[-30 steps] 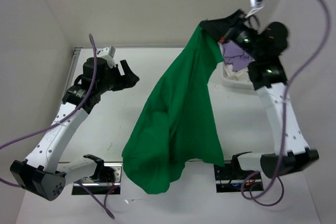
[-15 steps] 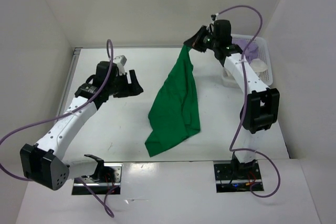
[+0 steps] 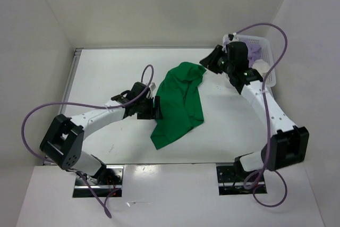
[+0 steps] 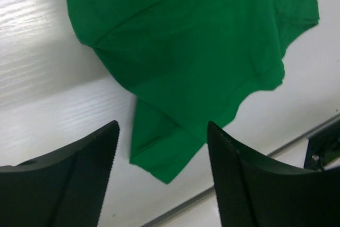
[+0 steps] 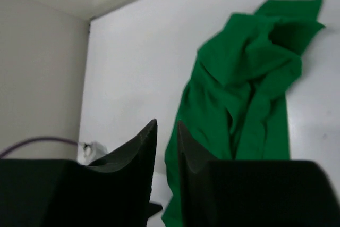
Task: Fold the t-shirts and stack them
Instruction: Move the tshirt to the center of the board, then flatten out the tshirt
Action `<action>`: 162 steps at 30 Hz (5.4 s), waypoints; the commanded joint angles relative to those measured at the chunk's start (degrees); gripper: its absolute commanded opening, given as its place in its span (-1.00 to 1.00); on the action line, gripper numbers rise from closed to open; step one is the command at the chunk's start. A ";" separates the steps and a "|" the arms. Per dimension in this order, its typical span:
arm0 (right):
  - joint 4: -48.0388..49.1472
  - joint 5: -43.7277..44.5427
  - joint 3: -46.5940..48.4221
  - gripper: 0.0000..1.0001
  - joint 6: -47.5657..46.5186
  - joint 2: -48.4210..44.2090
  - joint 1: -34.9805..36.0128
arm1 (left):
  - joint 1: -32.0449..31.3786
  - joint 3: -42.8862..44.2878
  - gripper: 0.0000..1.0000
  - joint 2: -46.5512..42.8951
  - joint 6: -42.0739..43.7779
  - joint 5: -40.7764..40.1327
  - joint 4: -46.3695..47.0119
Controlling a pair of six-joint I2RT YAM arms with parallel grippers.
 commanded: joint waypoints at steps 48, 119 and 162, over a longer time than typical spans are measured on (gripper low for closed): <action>3.08 11.05 -40.97 -0.09 16.79 -1.68 4.81 | 13.63 10.46 -1.00 -9.54 -10.75 4.89 4.75; -11.69 1.03 1.90 -0.96 -1.58 10.27 -2.40 | 33.94 7.13 -0.86 -10.44 2.62 5.77 -6.52; -8.42 2.61 -31.04 -0.47 9.32 -20.29 4.37 | 39.30 -13.35 0.23 -2.09 -19.36 -14.43 1.13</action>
